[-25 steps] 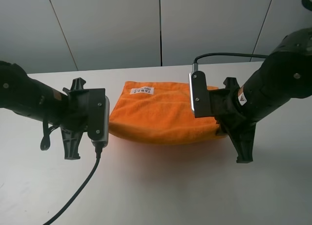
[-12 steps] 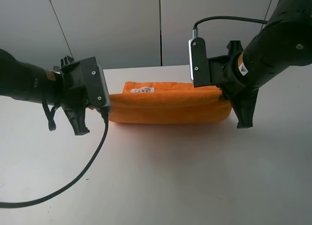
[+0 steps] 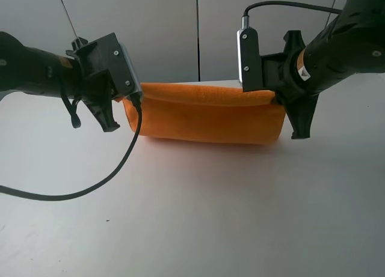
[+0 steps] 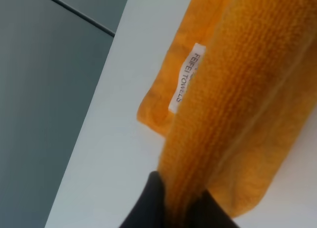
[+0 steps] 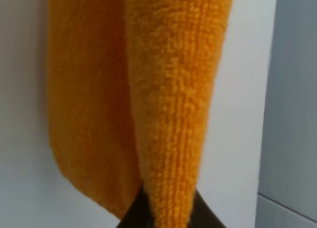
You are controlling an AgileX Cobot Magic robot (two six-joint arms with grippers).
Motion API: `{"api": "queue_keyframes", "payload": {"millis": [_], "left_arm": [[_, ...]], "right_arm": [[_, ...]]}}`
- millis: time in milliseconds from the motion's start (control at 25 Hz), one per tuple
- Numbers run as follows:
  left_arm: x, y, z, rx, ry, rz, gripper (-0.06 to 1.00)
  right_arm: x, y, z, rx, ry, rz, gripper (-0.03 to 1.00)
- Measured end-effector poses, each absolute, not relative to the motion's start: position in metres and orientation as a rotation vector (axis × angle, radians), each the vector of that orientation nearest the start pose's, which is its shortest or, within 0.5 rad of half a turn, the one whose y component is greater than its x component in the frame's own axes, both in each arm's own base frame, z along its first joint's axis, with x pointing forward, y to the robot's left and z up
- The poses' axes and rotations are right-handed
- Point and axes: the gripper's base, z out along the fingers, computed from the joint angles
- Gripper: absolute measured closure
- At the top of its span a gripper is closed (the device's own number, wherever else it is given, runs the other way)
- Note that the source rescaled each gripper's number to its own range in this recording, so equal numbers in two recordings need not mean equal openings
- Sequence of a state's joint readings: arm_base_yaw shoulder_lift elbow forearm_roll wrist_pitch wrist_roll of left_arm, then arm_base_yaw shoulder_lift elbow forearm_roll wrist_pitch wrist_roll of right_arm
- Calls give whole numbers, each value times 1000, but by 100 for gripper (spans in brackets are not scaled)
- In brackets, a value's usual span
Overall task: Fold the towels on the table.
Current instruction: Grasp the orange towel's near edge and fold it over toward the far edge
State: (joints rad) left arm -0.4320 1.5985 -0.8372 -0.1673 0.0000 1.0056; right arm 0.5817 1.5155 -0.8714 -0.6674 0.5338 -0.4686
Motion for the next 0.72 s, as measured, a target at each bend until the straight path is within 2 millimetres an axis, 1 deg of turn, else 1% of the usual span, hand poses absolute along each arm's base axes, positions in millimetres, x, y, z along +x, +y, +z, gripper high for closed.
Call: {"api": "queue_keyframes", "payload": {"millis": [120,400,600,720], "left_arm": [[306,-135,202,1317,1820,236,94],[331,-141,186,1337,1810,263,94],[345,-144,168,1354,1807,287,94],[352,-144,163,1340,1800,300,94]], "right_arm": [[269,136,219,-1785,1847,-573,97],[295,134,194,-1806,1904,-577,97],[311,134,182,-1806,1932,-580,97],[320,134,175,-1801,1935,-570,97]]}}
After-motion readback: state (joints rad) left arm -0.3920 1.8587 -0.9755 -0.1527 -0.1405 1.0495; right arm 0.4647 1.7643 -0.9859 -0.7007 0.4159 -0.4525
